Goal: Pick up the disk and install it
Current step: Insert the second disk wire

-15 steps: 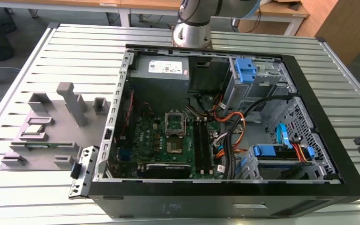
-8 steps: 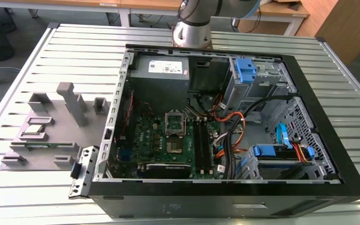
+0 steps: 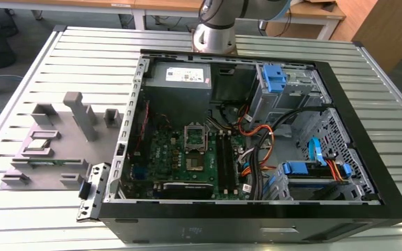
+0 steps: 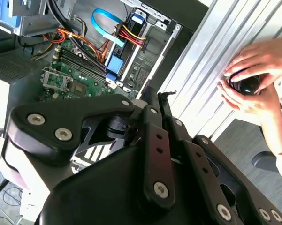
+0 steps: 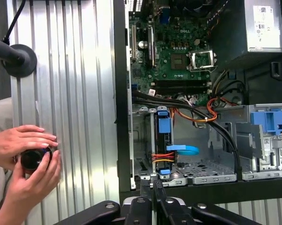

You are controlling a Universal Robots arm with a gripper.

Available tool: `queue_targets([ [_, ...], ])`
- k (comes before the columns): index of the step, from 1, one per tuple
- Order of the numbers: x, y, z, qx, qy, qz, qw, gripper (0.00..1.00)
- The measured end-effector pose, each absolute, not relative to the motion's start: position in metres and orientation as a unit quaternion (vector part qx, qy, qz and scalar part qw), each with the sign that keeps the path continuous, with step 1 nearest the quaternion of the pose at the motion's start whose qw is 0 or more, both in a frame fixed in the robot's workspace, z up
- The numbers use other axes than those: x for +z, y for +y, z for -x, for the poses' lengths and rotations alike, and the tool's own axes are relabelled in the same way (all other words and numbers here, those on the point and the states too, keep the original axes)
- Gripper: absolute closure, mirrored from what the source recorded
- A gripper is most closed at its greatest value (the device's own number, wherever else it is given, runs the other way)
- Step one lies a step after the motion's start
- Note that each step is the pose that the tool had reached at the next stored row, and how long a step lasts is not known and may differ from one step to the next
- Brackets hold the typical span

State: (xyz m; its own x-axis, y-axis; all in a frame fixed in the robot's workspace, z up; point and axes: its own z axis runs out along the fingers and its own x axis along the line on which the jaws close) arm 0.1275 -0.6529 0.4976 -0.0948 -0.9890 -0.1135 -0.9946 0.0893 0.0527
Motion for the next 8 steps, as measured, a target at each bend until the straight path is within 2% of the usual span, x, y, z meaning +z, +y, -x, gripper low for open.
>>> queue_targets([
  [8,0.488,-0.6454,-0.1275,0.059,0.738,0.672,0.025,0.83],
])
